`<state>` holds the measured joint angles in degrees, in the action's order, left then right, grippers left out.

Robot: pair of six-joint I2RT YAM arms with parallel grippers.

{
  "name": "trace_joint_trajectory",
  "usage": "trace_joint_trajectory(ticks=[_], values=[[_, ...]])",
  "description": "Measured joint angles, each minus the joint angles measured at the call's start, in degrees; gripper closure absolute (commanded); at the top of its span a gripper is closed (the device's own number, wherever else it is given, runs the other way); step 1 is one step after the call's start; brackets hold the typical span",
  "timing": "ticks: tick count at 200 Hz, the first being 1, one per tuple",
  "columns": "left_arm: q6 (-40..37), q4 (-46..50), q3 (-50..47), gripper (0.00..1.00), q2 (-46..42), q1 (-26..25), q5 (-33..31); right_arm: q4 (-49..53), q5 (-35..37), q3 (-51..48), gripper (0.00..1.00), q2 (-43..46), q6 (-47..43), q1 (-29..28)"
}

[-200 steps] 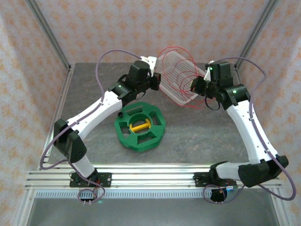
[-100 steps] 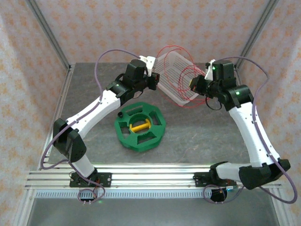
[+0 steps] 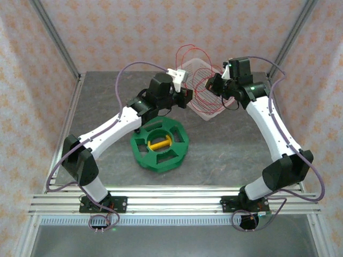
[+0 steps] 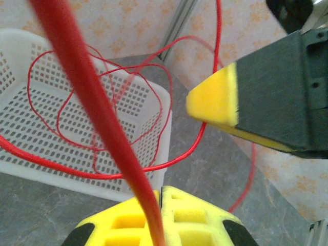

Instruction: Wrap the cables

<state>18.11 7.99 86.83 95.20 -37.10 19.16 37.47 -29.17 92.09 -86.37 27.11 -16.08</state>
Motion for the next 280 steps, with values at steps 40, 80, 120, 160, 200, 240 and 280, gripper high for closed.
trace_joint_trajectory(ticks=[40, 80, 120, 160, 200, 240, 280], values=[[-1.7, 0.8, -1.6, 1.00, -1.3, 2.1, -5.2, 5.2, -1.1, 0.2, 1.00, 2.2, -0.3, 0.1], [-3.2, 0.8, -3.1, 1.00, -2.3, 7.3, -6.6, 14.2, -3.4, 0.6, 1.00, 8.4, -3.9, 0.5], [-4.1, 0.0, -2.7, 1.00, -1.9, 9.5, -5.9, 15.8, -10.9, -0.4, 1.00, 14.0, -6.1, 0.7], [-1.4, 0.5, 7.6, 1.00, 6.2, 13.7, 1.2, 16.1, -17.7, -5.5, 1.00, 16.7, -8.5, 0.7], [3.7, 1.6, 21.2, 0.89, 18.2, 14.6, 12.6, 13.0, -23.5, -13.9, 1.00, 20.0, -9.2, 0.7], [7.7, 3.4, 23.9, 0.42, 25.0, 13.1, 18.4, 10.6, -21.8, -15.4, 1.00, 22.0, -9.3, 0.9], [9.0, 9.7, 25.4, 0.19, 24.7, 14.0, 19.5, 6.6, -20.3, -19.9, 1.00, 23.5, -5.2, 4.5]])
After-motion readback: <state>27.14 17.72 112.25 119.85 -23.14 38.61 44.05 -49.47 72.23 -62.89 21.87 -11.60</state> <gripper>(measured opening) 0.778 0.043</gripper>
